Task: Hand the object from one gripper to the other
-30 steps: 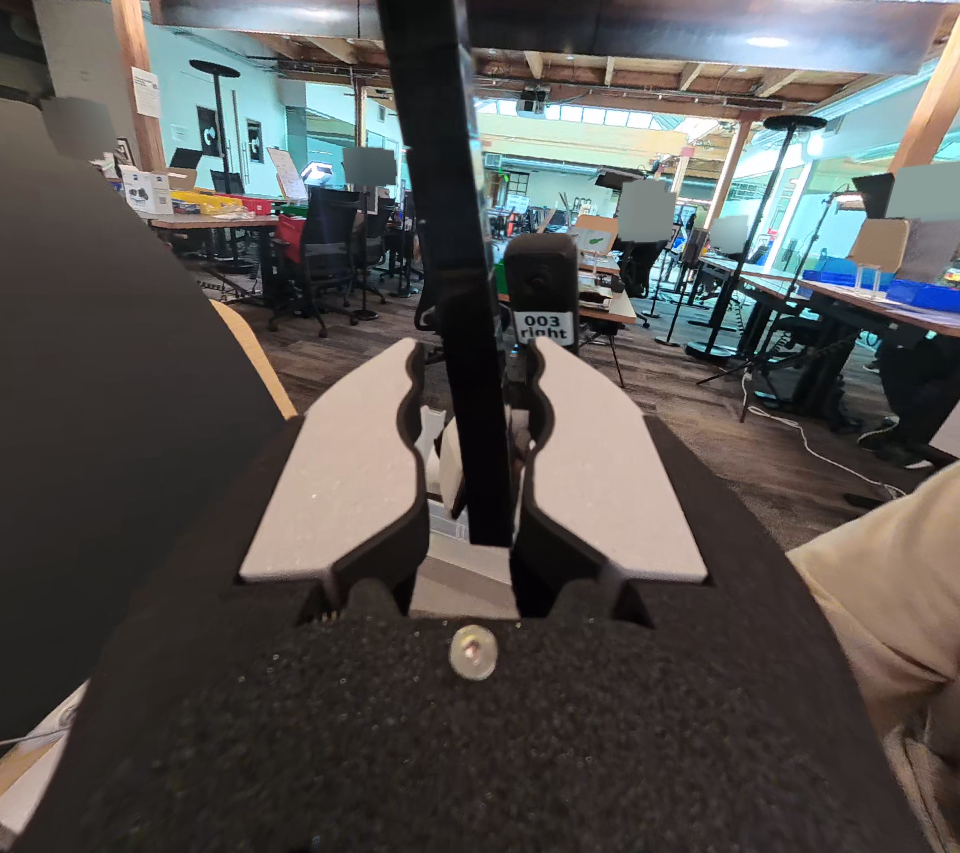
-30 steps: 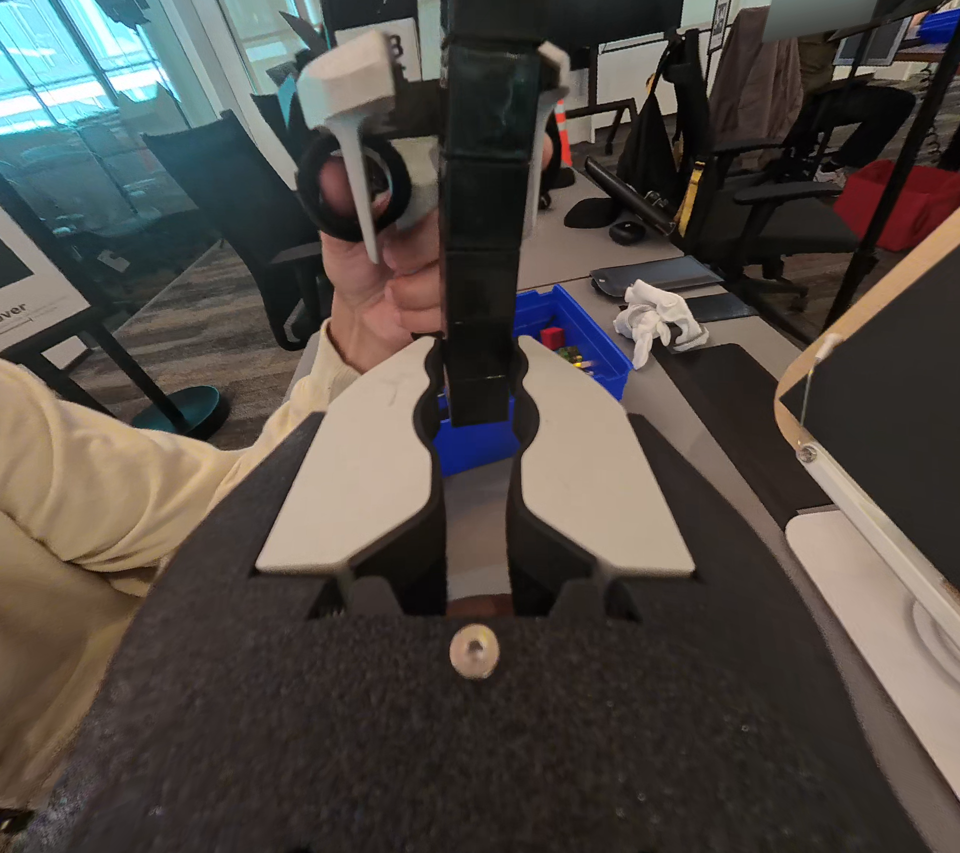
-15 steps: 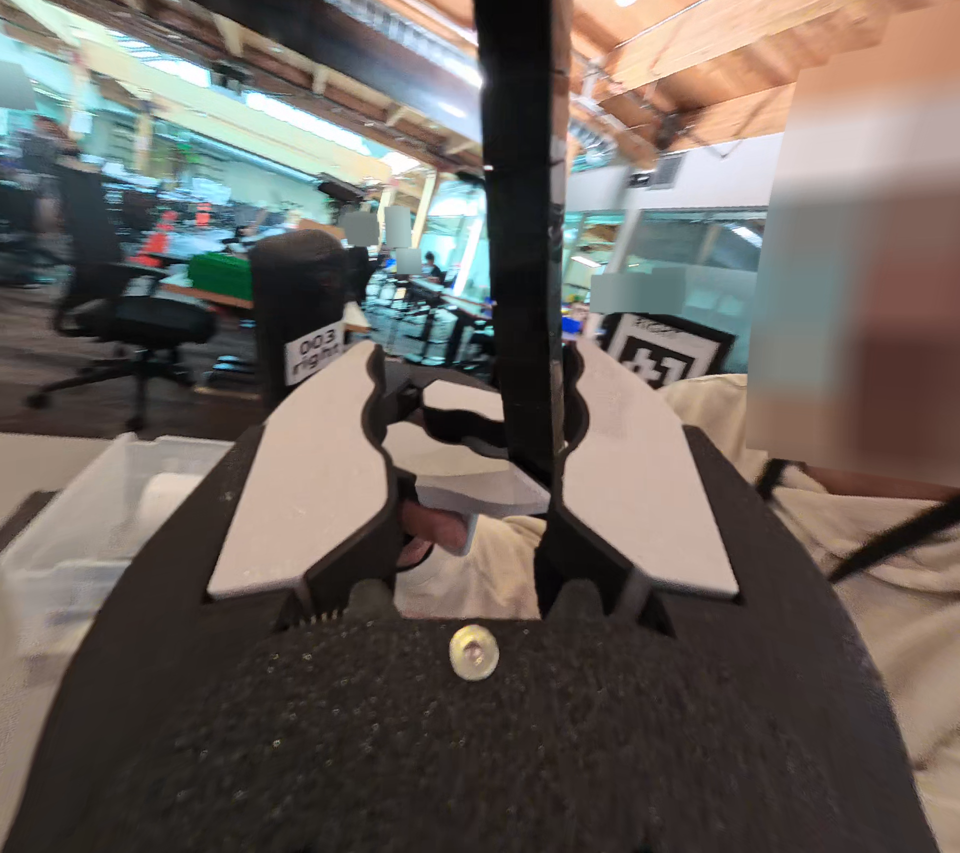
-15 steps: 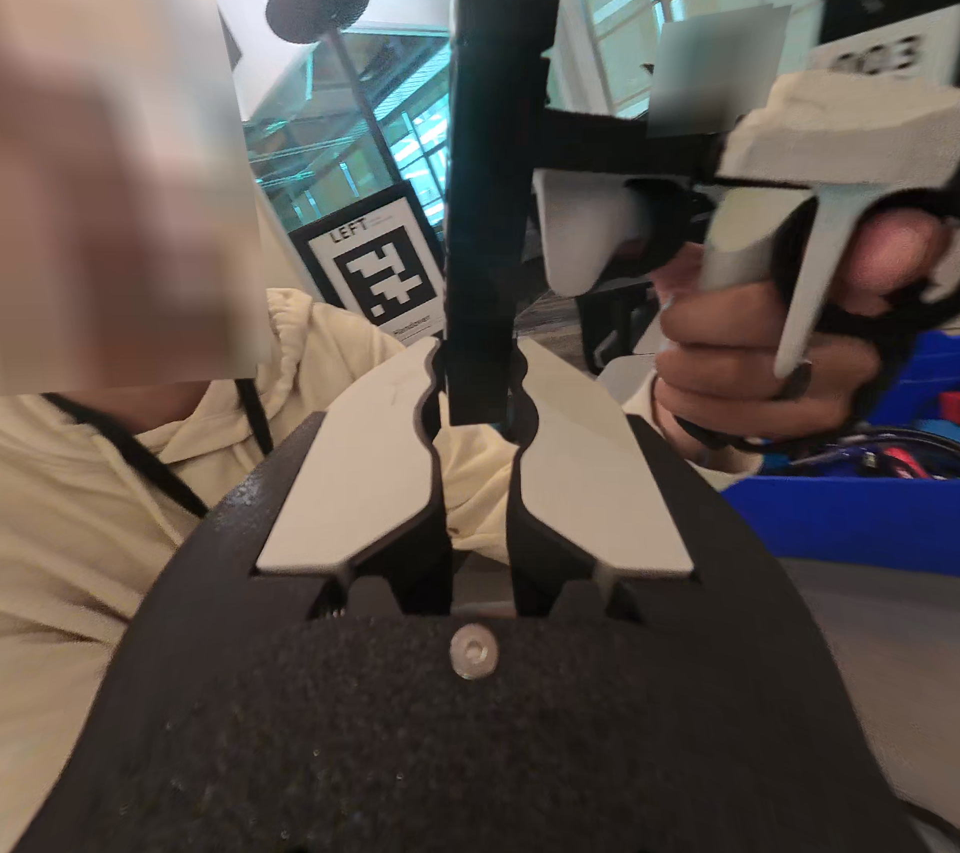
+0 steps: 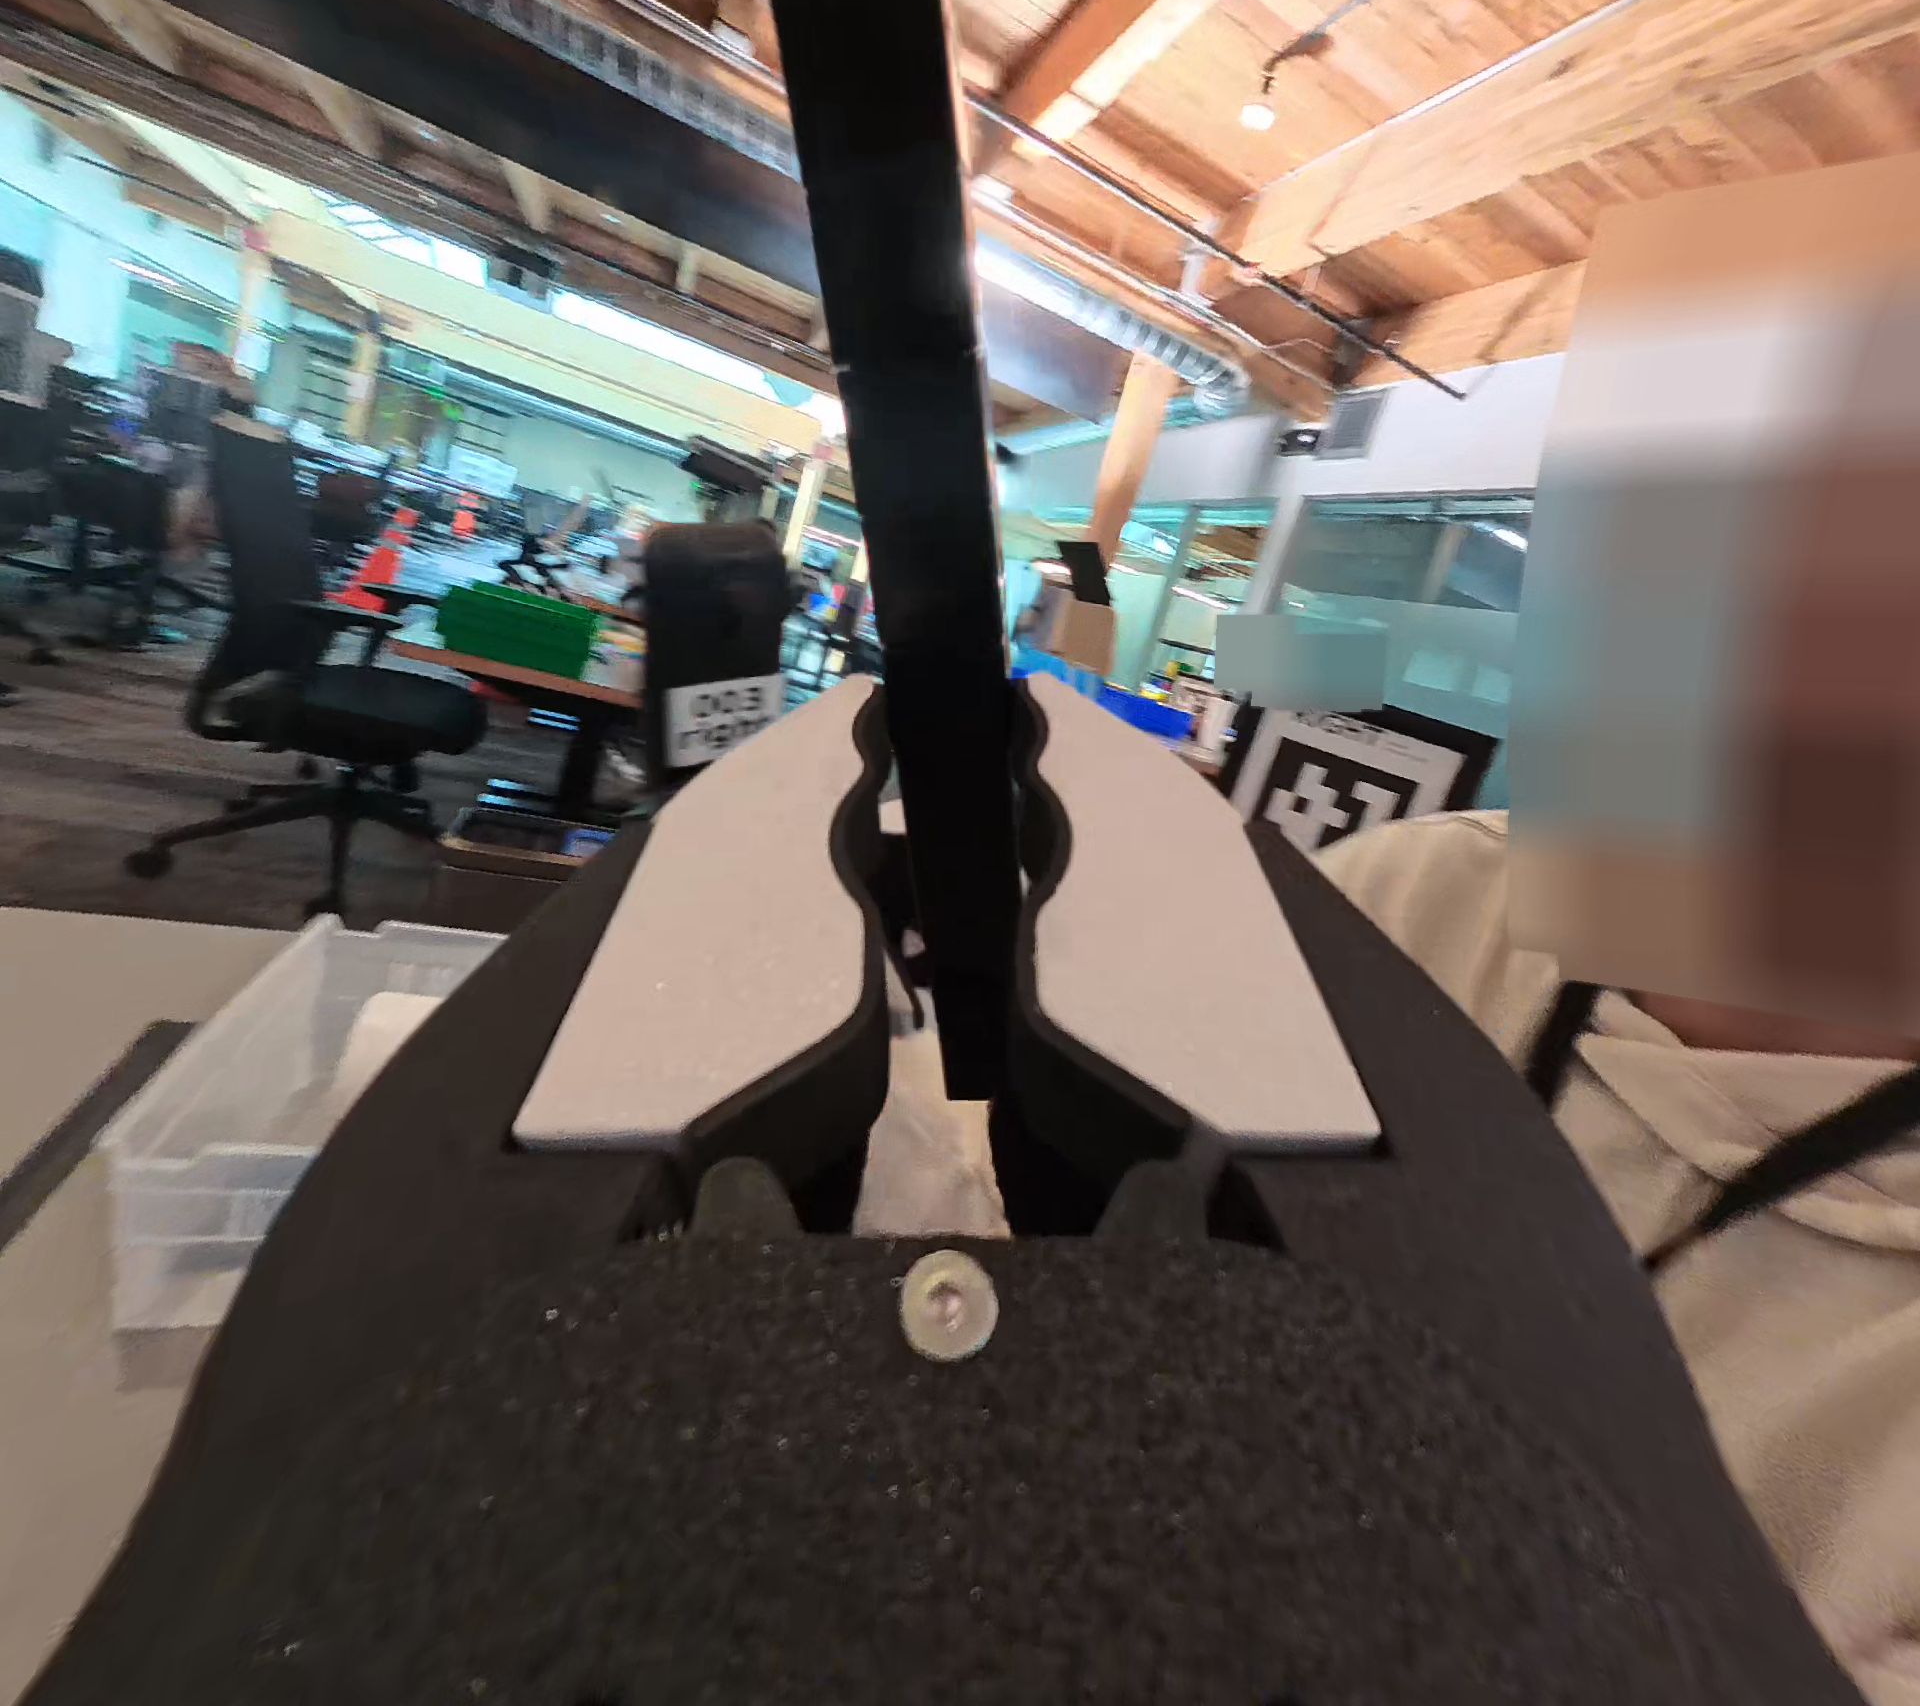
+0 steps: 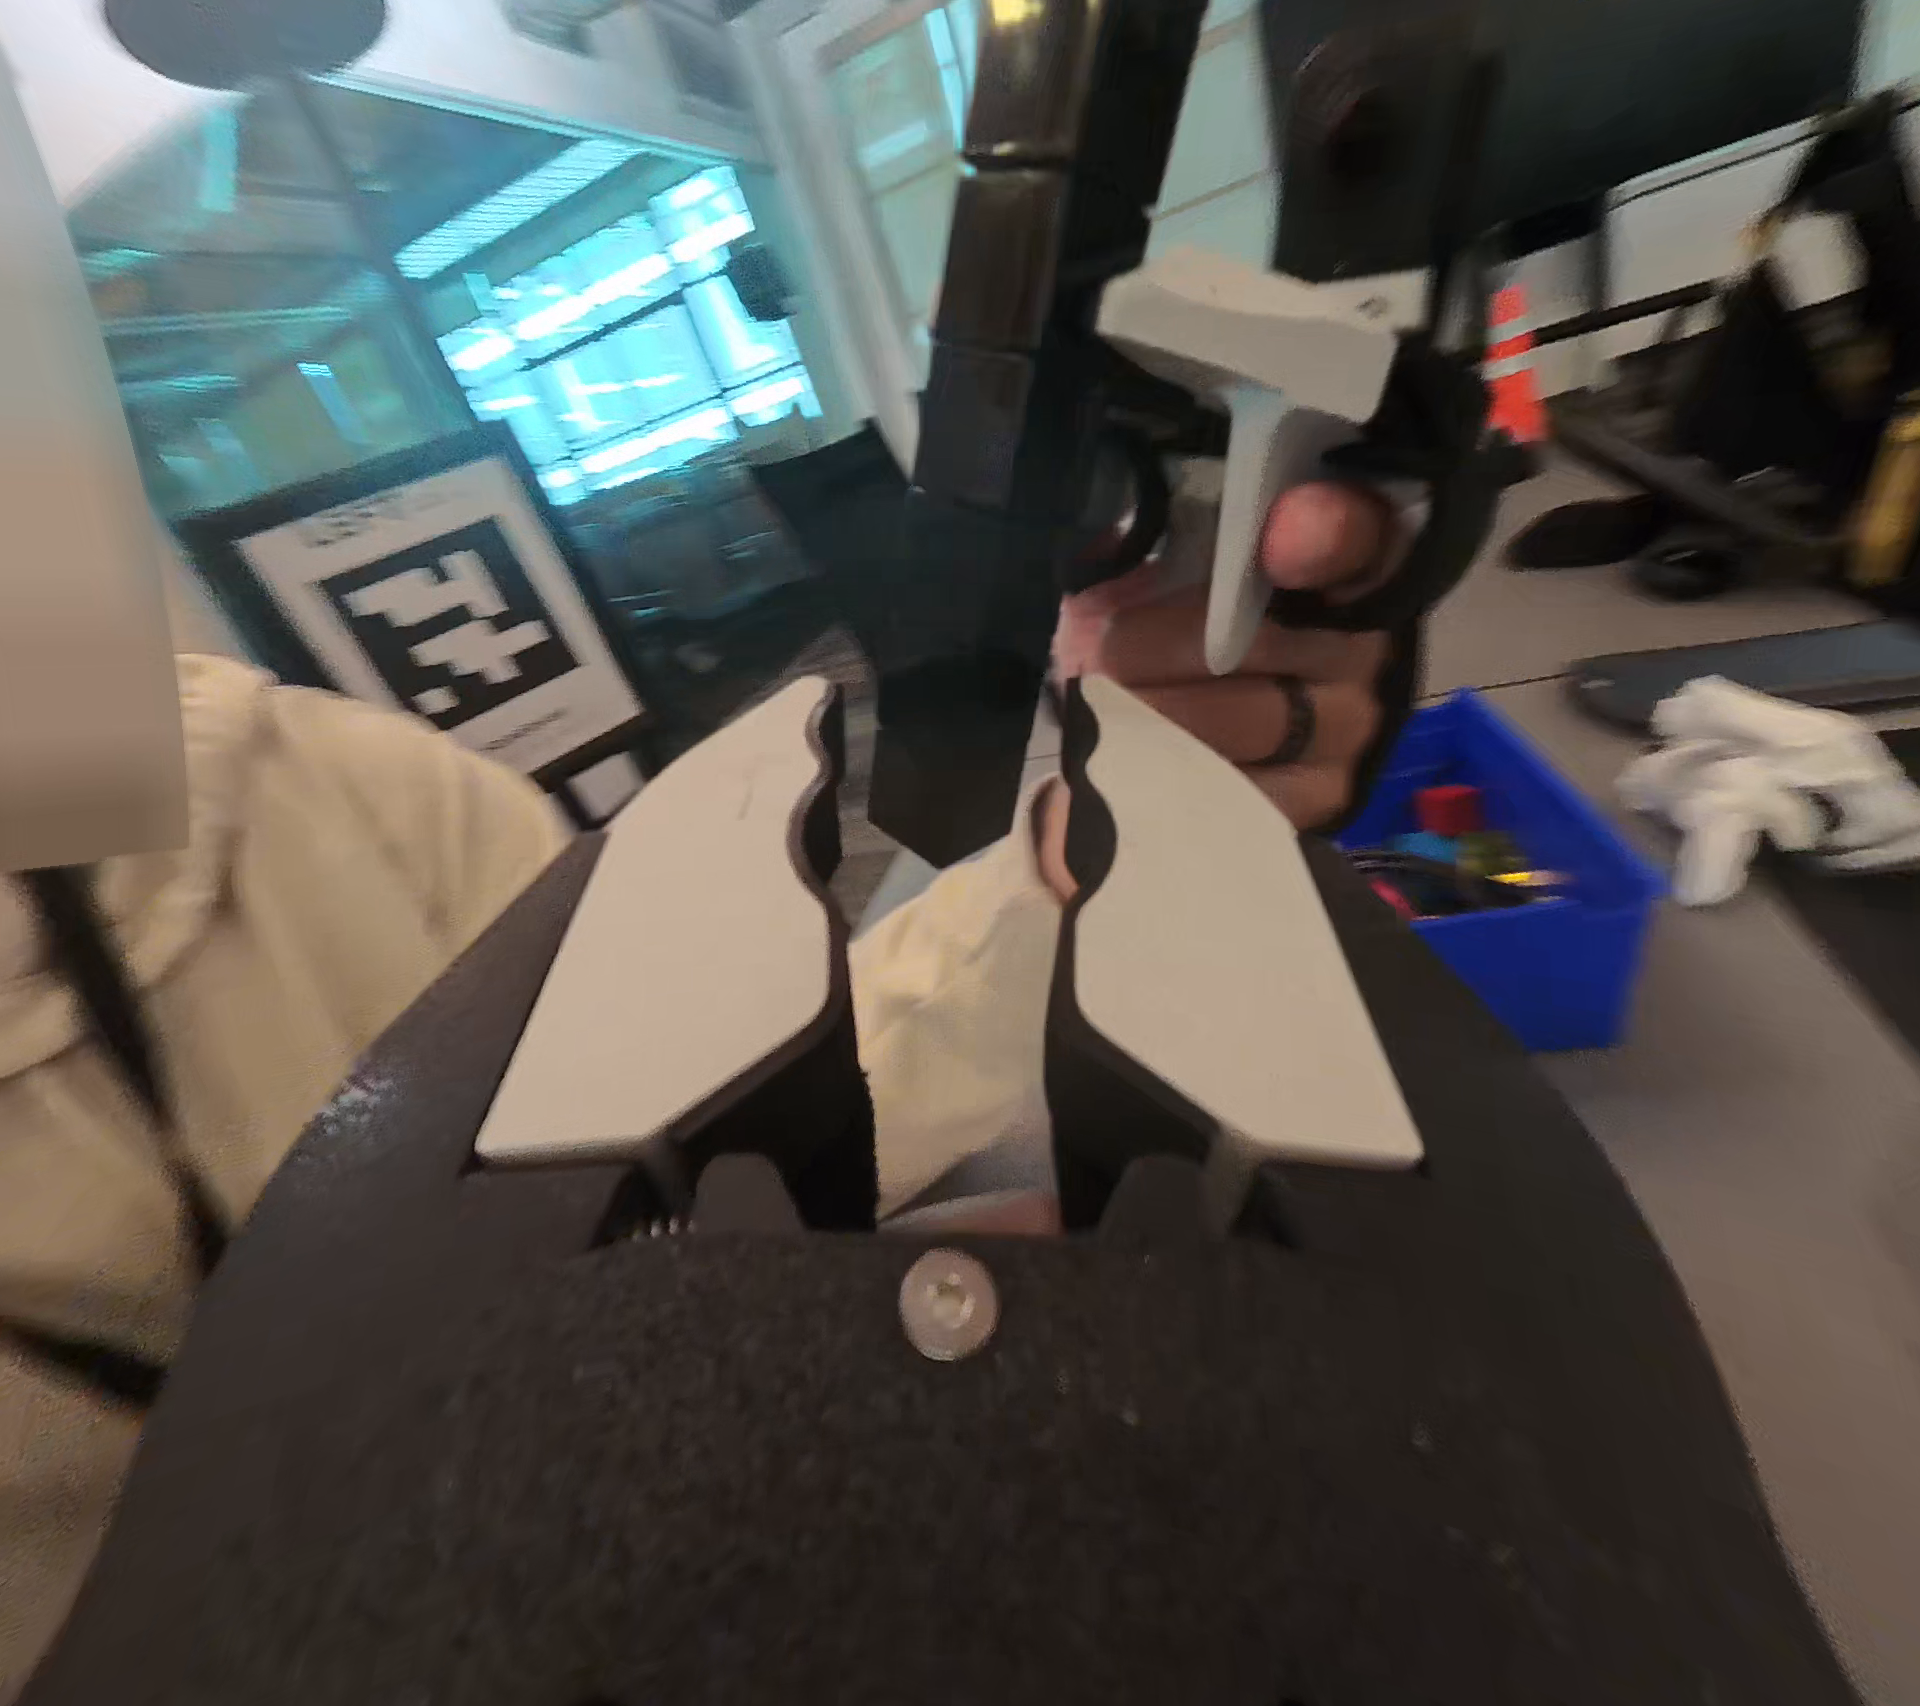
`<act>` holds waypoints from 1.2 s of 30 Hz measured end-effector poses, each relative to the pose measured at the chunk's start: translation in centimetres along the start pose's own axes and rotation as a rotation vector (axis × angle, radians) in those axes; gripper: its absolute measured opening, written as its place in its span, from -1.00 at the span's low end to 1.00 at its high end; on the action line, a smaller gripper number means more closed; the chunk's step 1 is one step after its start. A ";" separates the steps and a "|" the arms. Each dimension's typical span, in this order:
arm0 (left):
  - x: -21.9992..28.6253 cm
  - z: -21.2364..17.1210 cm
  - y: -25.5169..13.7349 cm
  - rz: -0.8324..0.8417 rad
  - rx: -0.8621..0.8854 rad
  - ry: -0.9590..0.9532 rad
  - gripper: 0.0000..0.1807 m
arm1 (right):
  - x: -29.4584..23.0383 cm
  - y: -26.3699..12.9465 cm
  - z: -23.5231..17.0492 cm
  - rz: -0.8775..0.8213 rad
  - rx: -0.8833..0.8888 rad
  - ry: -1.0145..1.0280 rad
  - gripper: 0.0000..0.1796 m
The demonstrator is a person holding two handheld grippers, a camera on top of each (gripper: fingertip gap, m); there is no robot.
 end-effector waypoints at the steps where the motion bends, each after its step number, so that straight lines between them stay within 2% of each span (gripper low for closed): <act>1: -0.1 0.3 -0.2 0.036 0.017 0.021 -0.77 | 0.0 -0.3 0.4 -0.064 0.014 -0.046 -0.52; 6: 0.3 3.3 -1.9 0.173 0.268 0.086 -0.77 | 0.3 -1.7 3.4 -0.464 0.188 -0.378 -0.32; 8: 0.9 4.3 -2.4 0.197 0.395 0.132 -0.77 | 0.4 -2.3 4.6 -0.602 0.366 -0.448 -0.43; 10: 1.7 4.9 -2.9 0.172 0.531 0.174 -0.77 | 1.0 -2.1 4.9 -0.682 0.462 -0.436 -0.50; 12: 2.3 5.1 -3.1 0.132 0.632 0.209 -0.77 | 1.1 -0.5 4.5 -0.585 0.459 -0.369 -0.29; 14: 1.8 4.9 -2.9 0.195 0.650 0.226 -0.77 | 0.5 0.3 4.4 -0.489 0.486 -0.351 -0.25; 17: 1.8 4.7 -2.7 0.192 0.699 0.237 -0.77 | 0.2 0.9 4.3 -0.449 0.497 -0.330 -0.21; 23: 1.5 4.0 -1.1 0.188 0.693 0.240 -0.77 | 0.6 0.8 4.4 -0.435 0.624 -0.293 -0.47; 25: 0.9 3.6 -0.2 0.183 0.659 0.214 -0.77 | 0.2 0.0 4.5 -0.447 0.697 -0.327 -0.72; 29: 0.1 3.4 0.4 0.171 0.616 0.182 -0.78 | 0.0 -1.3 4.9 -0.406 0.724 -0.316 -0.75; 32: -0.8 3.4 0.1 0.297 0.536 0.189 -0.76 | 0.8 -2.2 4.9 -0.403 0.701 -0.275 -0.75; 36: -1.4 3.6 -1.2 0.601 0.383 0.260 -0.63 | 1.3 -3.0 4.7 -0.475 0.654 -0.322 -0.75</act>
Point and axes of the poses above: each gripper's, where its closed fingertips meet, y out along the fingers, z out of its top, x = y × z across the jaws, the point moved 4 cm from there along -y, back along the fingers, and after that the axes turned 4 degrees about -x, right-handed, at the moved point
